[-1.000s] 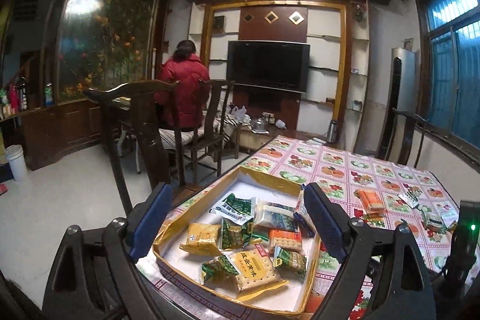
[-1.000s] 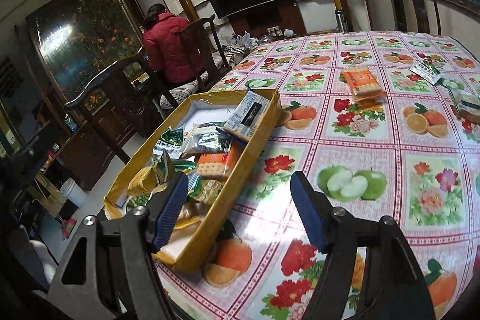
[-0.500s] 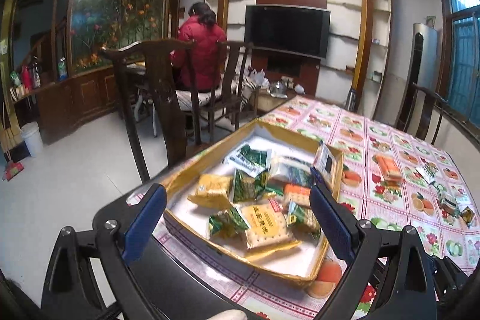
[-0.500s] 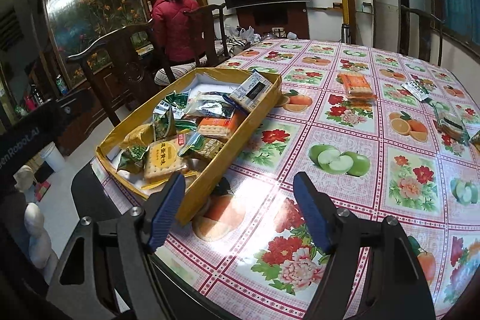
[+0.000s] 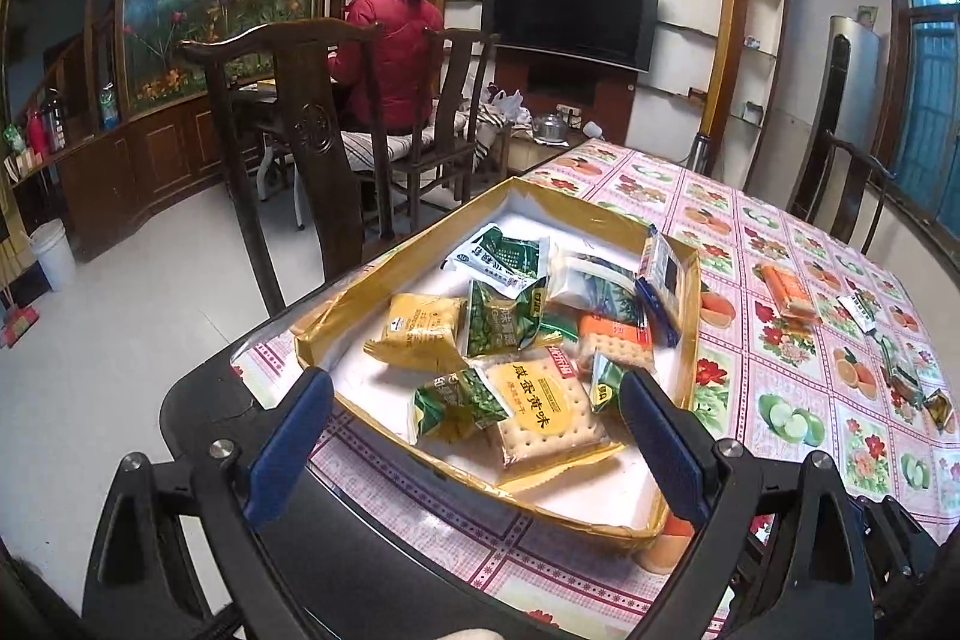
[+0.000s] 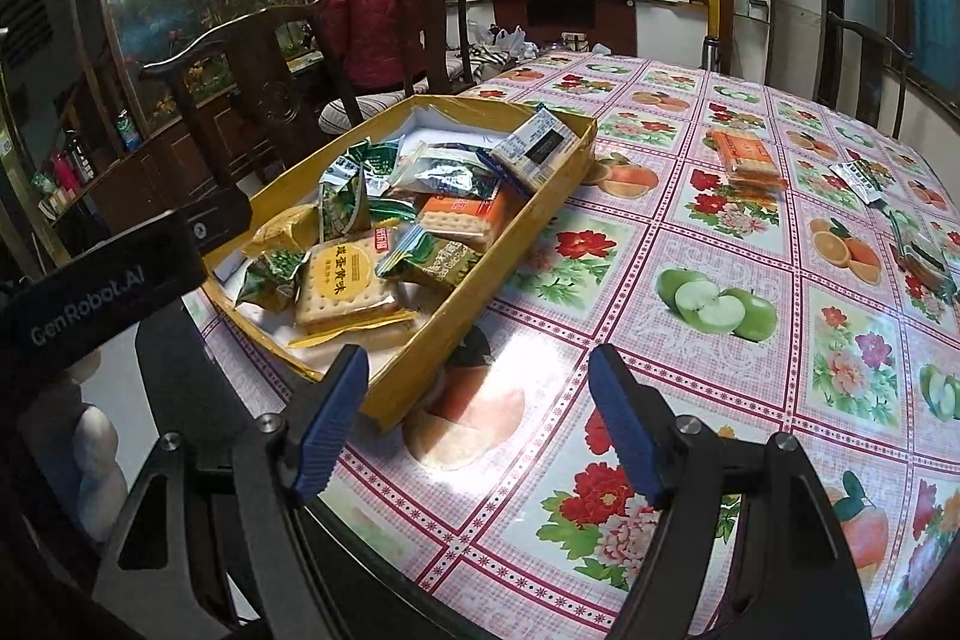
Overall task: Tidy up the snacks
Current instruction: 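Pull both tools back from the box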
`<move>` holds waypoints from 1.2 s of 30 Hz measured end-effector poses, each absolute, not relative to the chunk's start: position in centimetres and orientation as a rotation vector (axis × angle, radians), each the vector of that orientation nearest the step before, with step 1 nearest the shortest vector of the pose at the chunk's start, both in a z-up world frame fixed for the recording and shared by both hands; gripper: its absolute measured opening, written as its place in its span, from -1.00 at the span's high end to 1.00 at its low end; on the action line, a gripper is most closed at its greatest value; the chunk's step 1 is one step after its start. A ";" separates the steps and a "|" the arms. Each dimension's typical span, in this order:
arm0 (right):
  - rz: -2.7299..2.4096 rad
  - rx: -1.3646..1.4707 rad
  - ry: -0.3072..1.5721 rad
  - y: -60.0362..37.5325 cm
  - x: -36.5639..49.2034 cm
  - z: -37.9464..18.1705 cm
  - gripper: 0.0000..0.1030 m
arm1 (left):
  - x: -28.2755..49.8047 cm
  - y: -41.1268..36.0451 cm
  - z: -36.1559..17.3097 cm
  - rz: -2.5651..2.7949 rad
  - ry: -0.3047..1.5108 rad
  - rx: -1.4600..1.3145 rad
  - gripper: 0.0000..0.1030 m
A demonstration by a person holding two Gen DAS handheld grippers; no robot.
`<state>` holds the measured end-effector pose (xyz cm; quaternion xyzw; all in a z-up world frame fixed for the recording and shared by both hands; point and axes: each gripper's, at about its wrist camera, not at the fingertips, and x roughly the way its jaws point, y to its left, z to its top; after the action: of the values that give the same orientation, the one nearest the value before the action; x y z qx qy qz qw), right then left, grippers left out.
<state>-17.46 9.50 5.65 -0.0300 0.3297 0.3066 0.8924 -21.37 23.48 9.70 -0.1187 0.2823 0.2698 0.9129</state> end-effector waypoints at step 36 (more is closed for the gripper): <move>0.431 0.069 0.790 -4.3 -8.6 7.5 -0.50 | -16.3 14.4 9.0 0.123 0.752 -0.092 -0.87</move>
<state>-8.58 -4.32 7.47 0.0335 0.3817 0.2084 0.8999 -16.25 14.36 9.04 -0.0448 0.3669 0.0600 0.9272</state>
